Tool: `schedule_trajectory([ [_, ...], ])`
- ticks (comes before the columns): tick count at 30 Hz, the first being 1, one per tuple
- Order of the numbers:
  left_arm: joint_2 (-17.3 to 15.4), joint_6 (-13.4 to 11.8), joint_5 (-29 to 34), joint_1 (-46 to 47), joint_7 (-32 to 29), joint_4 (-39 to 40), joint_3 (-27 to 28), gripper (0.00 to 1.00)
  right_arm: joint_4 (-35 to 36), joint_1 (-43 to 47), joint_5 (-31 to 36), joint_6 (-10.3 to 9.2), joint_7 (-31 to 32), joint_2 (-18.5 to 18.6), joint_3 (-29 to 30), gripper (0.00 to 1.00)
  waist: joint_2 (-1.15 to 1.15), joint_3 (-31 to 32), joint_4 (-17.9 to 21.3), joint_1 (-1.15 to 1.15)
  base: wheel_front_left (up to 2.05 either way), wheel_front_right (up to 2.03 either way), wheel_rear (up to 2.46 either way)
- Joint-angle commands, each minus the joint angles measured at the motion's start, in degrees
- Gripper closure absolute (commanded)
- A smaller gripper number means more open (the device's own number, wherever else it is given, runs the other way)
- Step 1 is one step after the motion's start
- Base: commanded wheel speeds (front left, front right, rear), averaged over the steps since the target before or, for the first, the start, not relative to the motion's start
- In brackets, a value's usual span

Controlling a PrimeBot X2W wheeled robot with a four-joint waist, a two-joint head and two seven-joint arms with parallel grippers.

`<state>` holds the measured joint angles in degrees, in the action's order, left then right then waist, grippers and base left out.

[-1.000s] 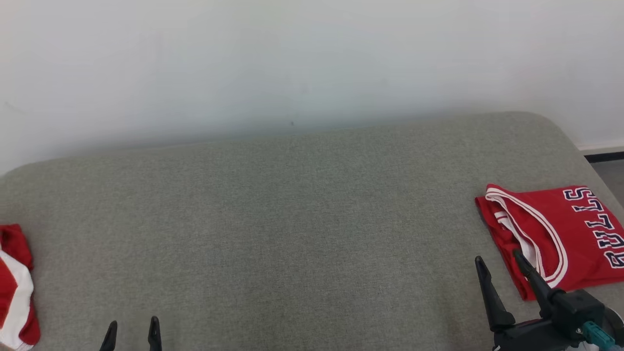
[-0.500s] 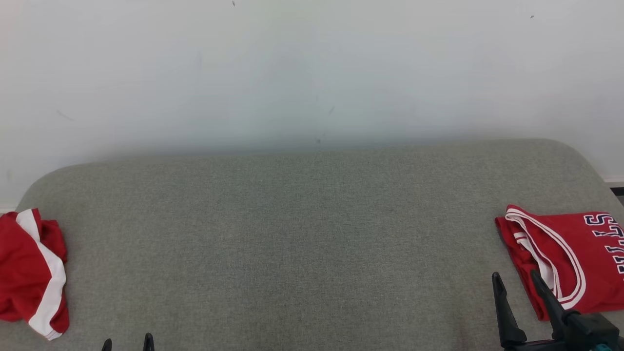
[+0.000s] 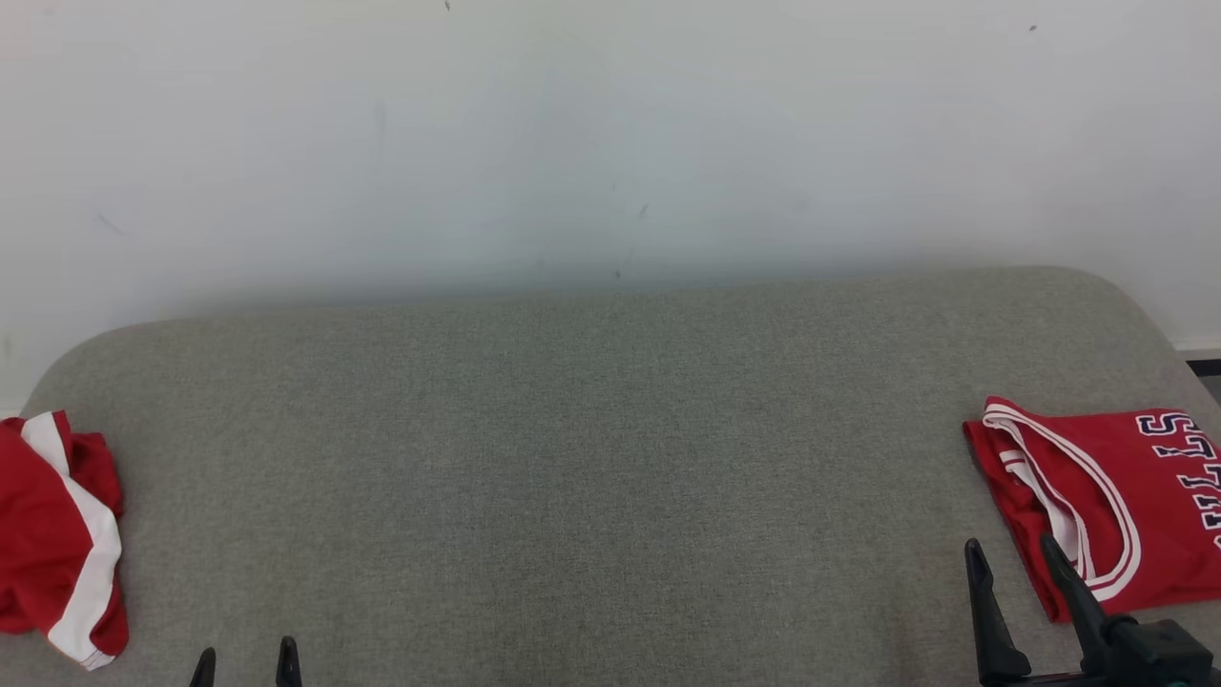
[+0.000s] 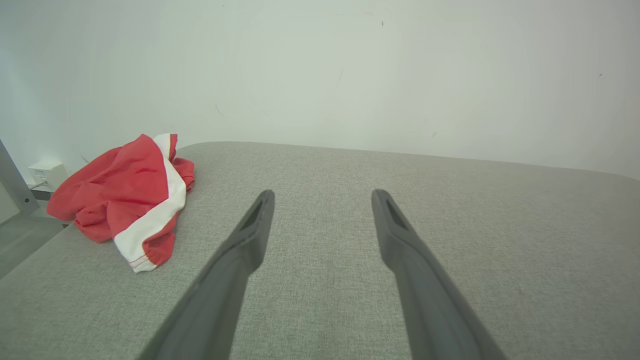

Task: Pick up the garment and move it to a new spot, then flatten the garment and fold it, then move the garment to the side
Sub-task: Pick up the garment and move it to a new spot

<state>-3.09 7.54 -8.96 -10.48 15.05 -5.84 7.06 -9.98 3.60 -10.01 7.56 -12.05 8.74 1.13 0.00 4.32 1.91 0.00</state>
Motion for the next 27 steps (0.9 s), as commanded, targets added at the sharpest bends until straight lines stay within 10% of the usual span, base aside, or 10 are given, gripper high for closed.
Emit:
schedule_trajectory([
  [1,-0.01,-0.12,0.10,0.37,0.16,0.02,-0.12,0.00,0.25,0.56,0.10,-0.14,0.08,-0.25,0.07,0.00,0.00,-0.02,-0.05,0.00,0.00,0.00,0.00],
  [15,-0.05,-0.12,0.00,0.91,0.16,-0.30,0.34,0.00,0.69,0.93,0.12,-0.14,0.31,0.10,-0.28,0.00,0.00,0.12,-2.03,0.00,0.00,0.00,0.00],
  [27,0.09,-0.12,0.73,-0.18,0.16,0.67,1.13,0.00,0.31,1.00,-0.51,-0.14,-0.23,-0.61,-1.34,0.00,0.00,0.32,-11.35,0.00,0.00,0.00,0.00],
])
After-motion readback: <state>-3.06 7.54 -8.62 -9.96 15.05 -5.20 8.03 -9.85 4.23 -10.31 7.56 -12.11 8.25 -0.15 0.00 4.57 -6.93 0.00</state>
